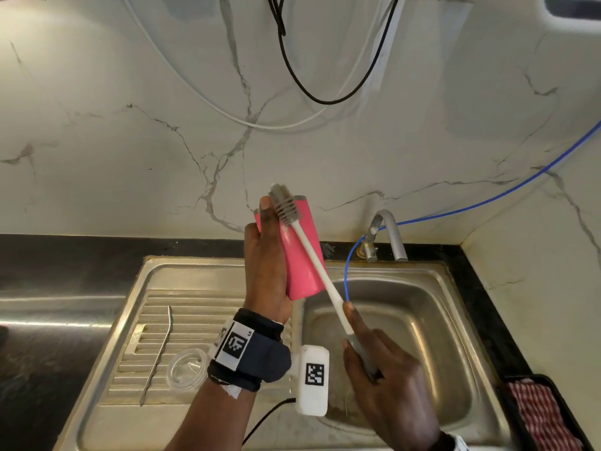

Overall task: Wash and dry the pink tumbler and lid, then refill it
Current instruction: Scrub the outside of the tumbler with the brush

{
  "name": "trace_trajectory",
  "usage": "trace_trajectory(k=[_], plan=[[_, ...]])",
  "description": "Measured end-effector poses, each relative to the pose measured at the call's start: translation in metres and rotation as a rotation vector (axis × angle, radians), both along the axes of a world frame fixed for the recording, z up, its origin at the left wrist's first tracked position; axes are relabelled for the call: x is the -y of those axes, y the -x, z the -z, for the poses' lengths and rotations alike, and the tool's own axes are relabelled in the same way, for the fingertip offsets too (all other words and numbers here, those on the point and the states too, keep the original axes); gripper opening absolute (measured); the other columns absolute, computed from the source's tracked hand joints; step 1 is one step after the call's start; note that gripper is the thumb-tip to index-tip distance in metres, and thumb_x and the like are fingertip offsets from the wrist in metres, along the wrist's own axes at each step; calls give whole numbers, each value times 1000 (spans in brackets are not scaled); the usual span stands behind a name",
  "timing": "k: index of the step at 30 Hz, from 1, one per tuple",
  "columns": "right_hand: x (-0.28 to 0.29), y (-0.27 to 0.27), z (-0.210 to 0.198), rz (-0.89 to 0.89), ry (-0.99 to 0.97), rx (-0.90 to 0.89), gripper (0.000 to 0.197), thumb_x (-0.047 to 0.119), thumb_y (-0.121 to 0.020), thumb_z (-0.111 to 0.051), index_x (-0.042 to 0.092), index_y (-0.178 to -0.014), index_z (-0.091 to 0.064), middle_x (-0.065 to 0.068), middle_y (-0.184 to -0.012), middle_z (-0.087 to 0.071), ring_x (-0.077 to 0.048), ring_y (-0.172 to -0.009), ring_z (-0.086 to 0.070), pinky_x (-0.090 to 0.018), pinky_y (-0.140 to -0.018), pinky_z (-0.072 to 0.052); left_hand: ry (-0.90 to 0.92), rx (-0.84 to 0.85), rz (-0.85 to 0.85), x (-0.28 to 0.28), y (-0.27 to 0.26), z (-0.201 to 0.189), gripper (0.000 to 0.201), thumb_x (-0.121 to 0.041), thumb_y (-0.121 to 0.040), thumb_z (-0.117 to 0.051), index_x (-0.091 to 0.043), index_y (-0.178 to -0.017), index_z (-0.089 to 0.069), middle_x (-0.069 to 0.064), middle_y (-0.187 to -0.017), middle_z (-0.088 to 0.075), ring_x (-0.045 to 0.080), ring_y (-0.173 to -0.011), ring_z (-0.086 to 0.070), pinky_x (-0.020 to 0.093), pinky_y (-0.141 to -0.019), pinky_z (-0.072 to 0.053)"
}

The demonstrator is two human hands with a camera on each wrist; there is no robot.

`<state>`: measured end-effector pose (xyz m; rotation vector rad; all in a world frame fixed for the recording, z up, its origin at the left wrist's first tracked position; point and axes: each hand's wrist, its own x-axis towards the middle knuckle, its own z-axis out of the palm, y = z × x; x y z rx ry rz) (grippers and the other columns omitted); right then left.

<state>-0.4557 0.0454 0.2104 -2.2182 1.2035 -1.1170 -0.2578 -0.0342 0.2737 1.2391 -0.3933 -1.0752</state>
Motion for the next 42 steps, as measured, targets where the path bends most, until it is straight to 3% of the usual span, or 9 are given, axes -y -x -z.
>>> trace_trajectory(k=[8,14,21,28,30,32,37,40,42], plan=[[-26,14,12,-5,-61,53,77,15,-78,-78,48,-144,-56,6,-94,-69,-8,-62,-64,-9,-66,-50,27,48,-108,4,-16,-7,94,-87,-77,-50,-11,-133,-50,9,-101,-64,22,-82,-73,44,-73,-66],[3,2,-3,3,-57,82,71,14,-88,-73,35,-152,-50,12,-77,-57,-4,-57,-52,-5,-62,-41,-57,121,-57,-3,7,-7,76,-90,-77,-49,-30,-123,-50,5,-120,-65,29,-106,-72,55,-88,-63],[-22,10,9,3,-31,47,71,21,-80,-78,46,-144,-57,10,-94,-73,-9,-63,-68,-11,-66,-53,14,74,-115,-2,-14,-18,67,-83,-79,-51,-28,-117,-48,7,-110,-66,27,-93,-74,54,-84,-65],[-18,-1,9,10,-41,11,64,32,-92,-68,52,-149,-46,15,-88,-66,-5,-64,-64,-11,-63,-52,2,106,-78,-8,-10,-13,61,-85,-80,-51,-34,-114,-47,7,-117,-66,28,-96,-76,53,-80,-66],[-25,-4,16,98,-59,21,40,48,-108,-44,60,-146,-45,19,-90,-69,-4,-59,-65,-12,-60,-53,49,93,-108,-9,-18,-11,59,-80,-82,-51,-31,-115,-47,9,-111,-66,19,-78,-79,41,-65,-65],[-28,-3,17,127,-21,-13,41,58,-109,-27,60,-145,-46,20,-85,-68,-5,-53,-62,-13,-59,-53,43,105,-111,-13,-18,-9,55,-77,-87,-52,-30,-114,-47,10,-110,-66,14,-72,-78,37,-62,-64],[-23,-9,-1,54,-23,-7,70,28,-87,-70,49,-149,-47,18,-83,-66,-5,-57,-61,-10,-58,-51,-30,101,-34,-23,0,-6,57,-83,-83,-55,-34,-113,-50,7,-117,-67,31,-100,-75,61,-86,-65],[-28,-9,10,29,-31,-28,88,13,-79,-84,43,-151,-45,12,-85,-75,-6,-55,-66,-8,-64,-51,2,79,-66,-22,-7,-11,61,-83,-80,-55,-31,-113,-50,10,-115,-66,30,-96,-76,59,-83,-65],[-29,-4,17,22,3,-64,76,28,-89,-77,46,-153,-41,15,-83,-73,-1,-50,-60,0,-65,-45,27,57,-104,-20,-16,-14,69,-83,-78,-54,-25,-117,-50,10,-107,-65,23,-82,-76,49,-73,-67]])
